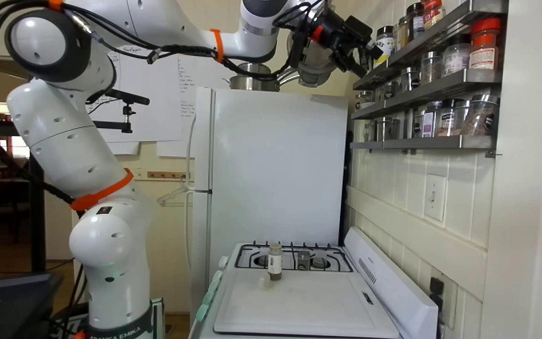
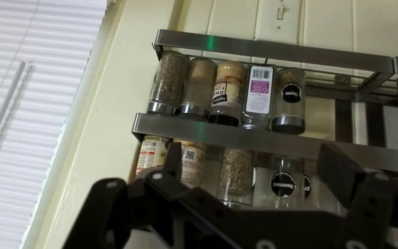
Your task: Put the orange bottle on the shelf
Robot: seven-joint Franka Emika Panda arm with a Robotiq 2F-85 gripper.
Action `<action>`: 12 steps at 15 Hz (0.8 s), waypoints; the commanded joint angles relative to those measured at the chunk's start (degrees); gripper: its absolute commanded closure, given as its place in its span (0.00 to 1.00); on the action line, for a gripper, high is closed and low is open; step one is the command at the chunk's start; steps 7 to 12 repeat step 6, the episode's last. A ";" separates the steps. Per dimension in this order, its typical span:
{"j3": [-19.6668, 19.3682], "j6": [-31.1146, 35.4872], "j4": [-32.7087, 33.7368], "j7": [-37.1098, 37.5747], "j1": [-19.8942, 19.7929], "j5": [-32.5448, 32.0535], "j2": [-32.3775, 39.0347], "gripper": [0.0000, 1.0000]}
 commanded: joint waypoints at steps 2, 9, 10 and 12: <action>0.33 0.84 -3.61 -2.01 -0.51 3.28 -1.78 0.00; 0.92 0.06 -2.01 -1.94 -1.29 3.58 -0.06 0.00; 0.92 0.06 -2.01 -1.94 -1.29 3.58 -0.06 0.00; 0.92 0.06 -2.01 -1.94 -1.29 3.58 -0.06 0.00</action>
